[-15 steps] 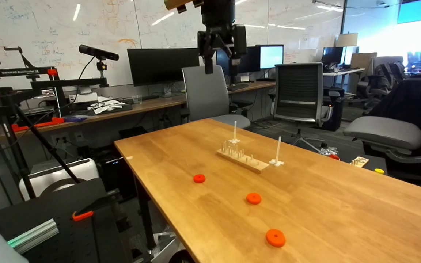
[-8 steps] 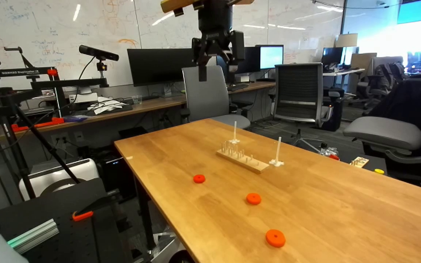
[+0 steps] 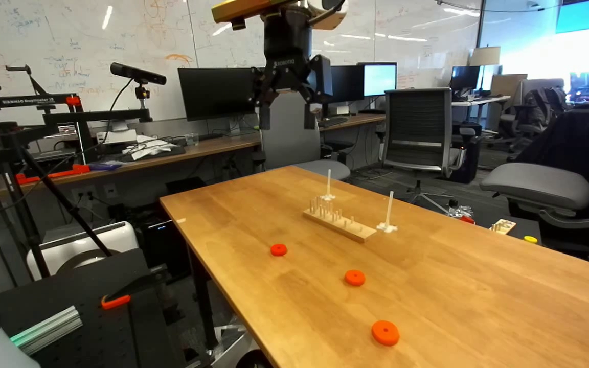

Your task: Pick up two orange small objects from the table and put them on top of each other on the wooden holder.

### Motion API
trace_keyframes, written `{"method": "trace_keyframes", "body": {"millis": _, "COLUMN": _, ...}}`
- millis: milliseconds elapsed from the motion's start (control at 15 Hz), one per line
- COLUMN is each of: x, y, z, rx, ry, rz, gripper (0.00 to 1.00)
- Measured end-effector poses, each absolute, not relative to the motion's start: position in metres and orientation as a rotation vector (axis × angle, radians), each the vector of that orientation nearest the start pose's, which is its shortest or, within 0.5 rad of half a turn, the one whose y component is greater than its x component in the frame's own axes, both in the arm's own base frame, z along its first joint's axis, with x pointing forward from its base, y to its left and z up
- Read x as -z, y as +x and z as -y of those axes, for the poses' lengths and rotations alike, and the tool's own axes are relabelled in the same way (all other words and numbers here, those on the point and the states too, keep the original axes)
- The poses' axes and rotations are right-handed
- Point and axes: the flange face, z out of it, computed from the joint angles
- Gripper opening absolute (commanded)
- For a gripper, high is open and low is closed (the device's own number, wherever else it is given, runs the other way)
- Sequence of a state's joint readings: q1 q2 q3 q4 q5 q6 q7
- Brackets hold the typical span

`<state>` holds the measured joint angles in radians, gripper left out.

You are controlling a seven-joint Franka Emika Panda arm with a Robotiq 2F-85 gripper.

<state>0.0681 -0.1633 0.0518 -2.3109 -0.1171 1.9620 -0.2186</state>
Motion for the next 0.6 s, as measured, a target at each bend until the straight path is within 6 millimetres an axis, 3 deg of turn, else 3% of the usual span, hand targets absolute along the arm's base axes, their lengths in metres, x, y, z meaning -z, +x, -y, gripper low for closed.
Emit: {"method": "trace_keyframes", "body": {"millis": 600, "x": -0.3945, "y": 0.4572, "z": -0.0558, "rx": -0.361, "ry": -3.156, "rz": 0.726, "gripper": 1.0}}
